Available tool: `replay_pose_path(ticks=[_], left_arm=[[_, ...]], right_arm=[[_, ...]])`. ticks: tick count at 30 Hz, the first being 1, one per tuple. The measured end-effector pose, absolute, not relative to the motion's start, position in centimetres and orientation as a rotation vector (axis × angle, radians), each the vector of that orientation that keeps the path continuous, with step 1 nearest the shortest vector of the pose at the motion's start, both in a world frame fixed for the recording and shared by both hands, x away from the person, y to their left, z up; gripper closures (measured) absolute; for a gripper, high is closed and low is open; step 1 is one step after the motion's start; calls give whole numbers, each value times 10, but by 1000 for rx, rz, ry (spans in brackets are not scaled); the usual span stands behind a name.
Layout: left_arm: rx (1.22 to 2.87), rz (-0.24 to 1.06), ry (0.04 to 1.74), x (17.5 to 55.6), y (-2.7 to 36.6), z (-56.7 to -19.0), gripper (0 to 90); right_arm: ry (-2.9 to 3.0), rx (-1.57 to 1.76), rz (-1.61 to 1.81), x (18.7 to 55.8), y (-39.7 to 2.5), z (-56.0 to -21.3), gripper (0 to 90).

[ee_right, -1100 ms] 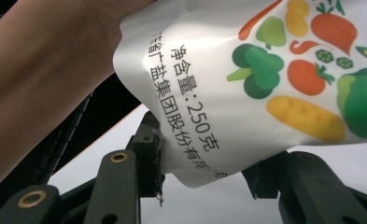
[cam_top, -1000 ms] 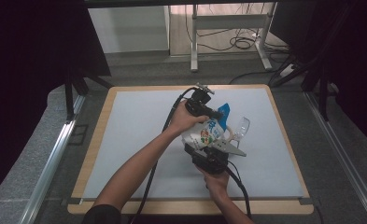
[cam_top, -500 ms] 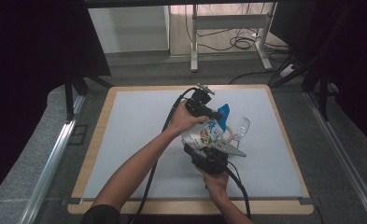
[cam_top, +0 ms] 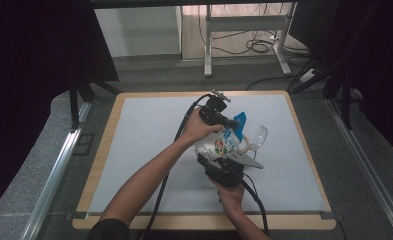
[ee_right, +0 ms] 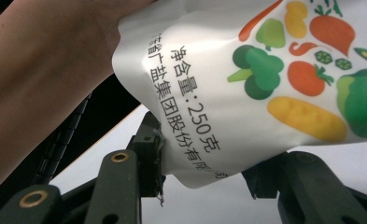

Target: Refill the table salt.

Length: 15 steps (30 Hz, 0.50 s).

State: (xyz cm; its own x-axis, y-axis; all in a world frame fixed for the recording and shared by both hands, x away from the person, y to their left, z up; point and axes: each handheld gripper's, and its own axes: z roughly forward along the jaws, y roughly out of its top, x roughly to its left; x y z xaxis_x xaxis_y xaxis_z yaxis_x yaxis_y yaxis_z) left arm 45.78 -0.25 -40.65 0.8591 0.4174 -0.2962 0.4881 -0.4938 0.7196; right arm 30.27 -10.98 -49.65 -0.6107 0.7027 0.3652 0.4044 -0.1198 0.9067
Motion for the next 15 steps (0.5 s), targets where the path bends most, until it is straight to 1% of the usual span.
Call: replay_pose_path(ticks=[15], left_arm=[[2157,-102,656,459,-3,-406,897]], right_arm=[[1907,1241,1816,304,-112,-496,564]])
